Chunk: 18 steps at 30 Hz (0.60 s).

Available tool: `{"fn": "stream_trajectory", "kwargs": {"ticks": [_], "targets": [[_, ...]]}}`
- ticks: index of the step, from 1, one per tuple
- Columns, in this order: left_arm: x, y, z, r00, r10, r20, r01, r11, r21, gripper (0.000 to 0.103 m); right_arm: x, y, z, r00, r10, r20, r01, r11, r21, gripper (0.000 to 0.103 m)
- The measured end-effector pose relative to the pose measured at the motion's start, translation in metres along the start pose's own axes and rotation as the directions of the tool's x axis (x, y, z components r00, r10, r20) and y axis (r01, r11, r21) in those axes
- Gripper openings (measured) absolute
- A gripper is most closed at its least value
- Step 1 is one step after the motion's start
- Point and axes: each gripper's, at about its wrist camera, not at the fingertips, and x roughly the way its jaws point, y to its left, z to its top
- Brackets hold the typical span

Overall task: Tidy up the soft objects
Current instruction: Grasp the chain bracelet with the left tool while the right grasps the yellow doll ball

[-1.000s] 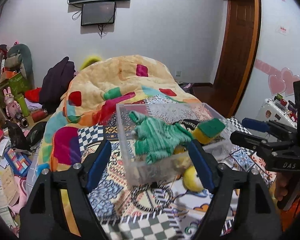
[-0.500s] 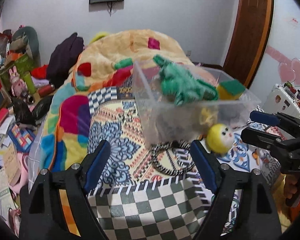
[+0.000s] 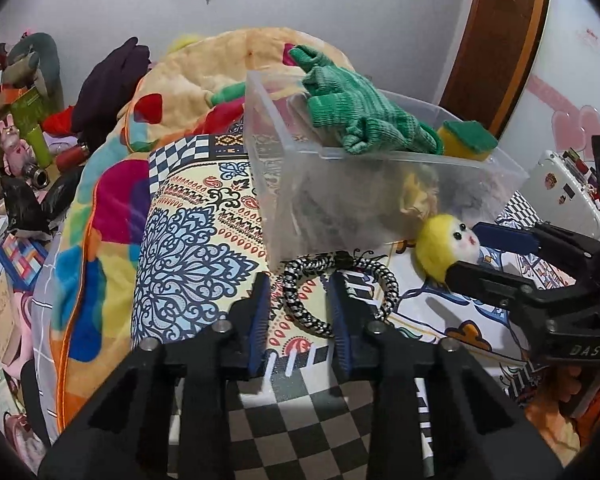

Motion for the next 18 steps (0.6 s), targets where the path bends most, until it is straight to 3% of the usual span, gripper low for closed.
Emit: {"fn": "stream_trajectory", "kwargs": {"ticks": [4,9,18], "targets": [[-0.001,-0.003,-0.003,1.0,0.003,0.01,-0.003,1.0,0.002,0.009,0.006,0.002,0.0,1.0,-0.008,-0.027,0.008,1.0,-0.009,0.042],[-0.01,-0.006,-0.005,1.0,0.0,0.025,0.0,1.0,0.008,0.007,0.002,0.004,-0.002,1.0,-0.023,-0.006,0.023,0.999,-0.033,0.04],[-0.049,-0.015,0.006,0.991,0.002,0.134,-0.007,0.999,0.037,0.007,-0.027,0.001,0.001,0.997,-0.03,0.074,0.033,0.998,-0.044,0.04]]}}
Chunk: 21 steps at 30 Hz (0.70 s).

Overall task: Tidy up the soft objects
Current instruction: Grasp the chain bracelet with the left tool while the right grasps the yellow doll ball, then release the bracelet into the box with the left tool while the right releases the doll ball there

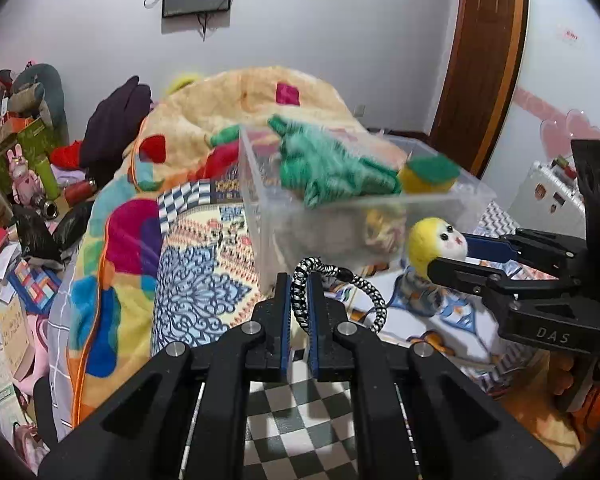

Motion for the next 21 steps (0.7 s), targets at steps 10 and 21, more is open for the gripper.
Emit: {"fn": "stream_trajectory", "kwargs": {"ticks": [10,21], "targets": [[-0.027,-0.013,0.036,0.991,-0.028,0.132,0.025,0.999,0.024,0.007,-0.048,-0.016,0.016,0.988,-0.061,0.144,0.059,0.998,0.017,0.04],[-0.021,-0.027,0.08,0.979,-0.071,0.19,0.064,0.997,0.044,0.007,-0.068,-0.04,0.04,0.957,-0.177,0.232,0.169,0.984,0.053,0.04]]}}
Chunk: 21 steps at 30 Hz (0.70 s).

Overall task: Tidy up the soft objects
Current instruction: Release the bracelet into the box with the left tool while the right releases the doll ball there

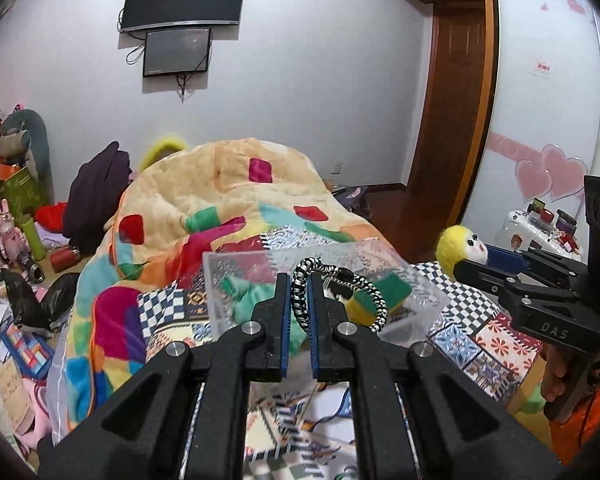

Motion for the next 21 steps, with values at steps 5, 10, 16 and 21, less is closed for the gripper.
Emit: {"fn": "stream_trajectory", "kwargs": {"ticks": [5,10,16,21], "targets": [[0.024,-0.001,0.004,0.999,-0.019,-0.033,0.018,1.0,-0.015,0.007,0.014,-0.013,0.001,0.999,-0.045,-0.014,0.046,0.999,0.013,0.04],[0.056,-0.005,-0.005,0.995,-0.023,-0.099,0.021,1.0,-0.02,0.007,0.034,-0.023,-0.012,0.995,-0.058,-0.077,0.061,0.998,0.032,0.04],[0.082,-0.01,-0.018,0.987,-0.012,-0.159,0.011,1.0,-0.003,0.007,0.051,-0.024,-0.025,0.988,-0.05,-0.145,0.053,0.998,0.021,0.04],[0.085,-0.009,-0.022,0.987,-0.003,-0.162,0.003,1.0,-0.001,0.007,0.05,-0.024,-0.028,0.986,-0.052,-0.156,0.055,0.998,0.016,0.041]]}}
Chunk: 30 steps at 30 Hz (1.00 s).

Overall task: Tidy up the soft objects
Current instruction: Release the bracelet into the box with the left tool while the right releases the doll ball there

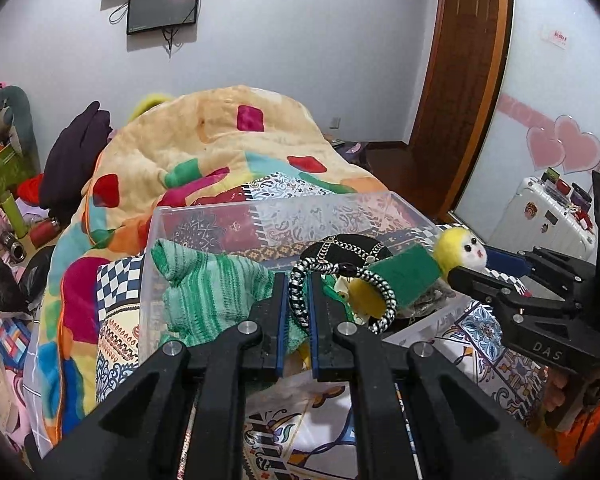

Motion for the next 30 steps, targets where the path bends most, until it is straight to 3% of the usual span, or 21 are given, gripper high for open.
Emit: {"fn": "stream_trajectory", "kwargs": {"ticks": [2,4,6,13,19,26,30], "targets": [[-0.001,0.0,-0.001,1.0,0.001,-0.003,-0.001,1.0,0.002,0.011,-0.002,-0.001,0.0,1.0,-0.001,0.0,0.001,1.0,0.011,0.042],[-0.002,0.001,-0.002,1.0,-0.005,-0.012,0.004,1.0,-0.003,0.022,-0.002,-0.002,0.0,1.0,0.002,-0.003,-0.002,1.0,0.013,0.046],[-0.005,0.001,-0.003,1.0,-0.012,-0.01,0.012,1.0,-0.014,0.037,-0.003,-0.002,0.0,1.0,0.007,-0.004,-0.007,1.0,0.017,0.061],[-0.031,-0.001,0.001,0.999,-0.008,0.042,0.009,1.0,-0.021,0.041,-0.02,0.001,0.005,0.999,0.019,0.041,-0.019,1.0,0.008,0.064],[-0.073,-0.007,0.007,0.99,-0.002,0.142,0.005,1.0,-0.023,0.043,-0.049,0.006,0.013,0.992,0.038,0.118,-0.037,0.999,-0.005,0.064],[-0.126,-0.019,0.007,0.961,0.021,0.274,-0.017,1.0,-0.016,0.062,-0.094,0.022,0.022,0.97,0.072,0.234,-0.063,0.997,-0.045,0.065],[-0.148,-0.022,0.004,0.944,0.031,0.329,-0.029,1.0,-0.01,0.076,-0.112,0.027,0.023,0.953,0.081,0.291,-0.069,0.996,-0.052,0.076]]}}
